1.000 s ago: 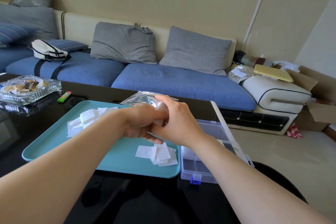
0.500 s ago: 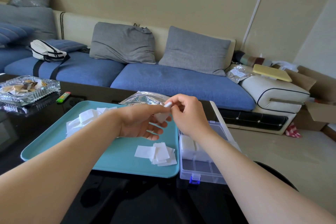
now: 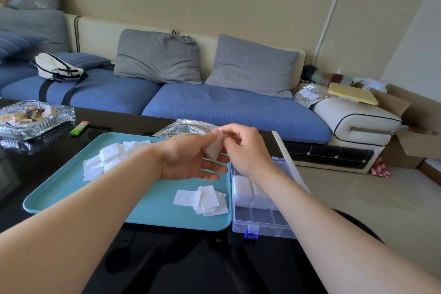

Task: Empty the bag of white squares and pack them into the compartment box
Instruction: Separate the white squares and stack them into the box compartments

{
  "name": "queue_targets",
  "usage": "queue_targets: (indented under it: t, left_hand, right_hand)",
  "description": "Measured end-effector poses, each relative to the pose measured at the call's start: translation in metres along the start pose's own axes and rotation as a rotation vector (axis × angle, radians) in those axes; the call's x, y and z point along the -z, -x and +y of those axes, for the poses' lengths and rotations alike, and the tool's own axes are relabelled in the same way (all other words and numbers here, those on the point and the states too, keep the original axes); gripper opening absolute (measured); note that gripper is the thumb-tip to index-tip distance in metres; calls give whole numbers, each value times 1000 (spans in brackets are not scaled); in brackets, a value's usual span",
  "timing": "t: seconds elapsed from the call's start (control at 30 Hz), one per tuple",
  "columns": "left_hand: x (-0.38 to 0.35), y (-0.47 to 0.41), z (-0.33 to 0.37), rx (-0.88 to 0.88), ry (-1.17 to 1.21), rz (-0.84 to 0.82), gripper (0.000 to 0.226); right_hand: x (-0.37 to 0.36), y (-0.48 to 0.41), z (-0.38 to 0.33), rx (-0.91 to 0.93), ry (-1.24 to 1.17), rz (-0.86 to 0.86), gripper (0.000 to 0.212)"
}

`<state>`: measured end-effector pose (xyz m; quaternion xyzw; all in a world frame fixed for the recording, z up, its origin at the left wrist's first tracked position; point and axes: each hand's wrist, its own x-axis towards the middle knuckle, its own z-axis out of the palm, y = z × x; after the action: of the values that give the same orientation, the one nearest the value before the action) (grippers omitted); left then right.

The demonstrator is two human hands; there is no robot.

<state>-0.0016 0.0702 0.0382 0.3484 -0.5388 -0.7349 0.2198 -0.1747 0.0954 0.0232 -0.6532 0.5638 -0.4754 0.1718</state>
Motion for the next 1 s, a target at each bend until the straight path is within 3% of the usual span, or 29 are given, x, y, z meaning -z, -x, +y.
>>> queue_targets:
  t: [0.2, 0.37, 0.57, 0.77, 0.87, 1.0]
  left_hand:
    - [-11, 0, 1, -9, 58, -29, 53]
    - [-19, -6, -3, -21, 8, -29, 58]
    - [-29, -14, -7, -10, 36, -23, 50]
    - [-42, -16, -11, 32, -21, -141, 51]
    - [-53, -23, -13, 7, -166, -24, 60]
    - [-64, -41, -30, -247, -787, 337, 30]
  right_hand:
    - [11, 7, 0, -21, -22, -37, 30]
    - [23, 19, -4, 34, 7, -186, 58]
    - [37, 23, 1, 41, -22, -214, 48]
    - [57, 24, 8, -68, -96, -68, 15]
    - [72, 23, 13, -167, -107, 3, 12]
    - [96, 23, 30, -249, 138, 110, 20]
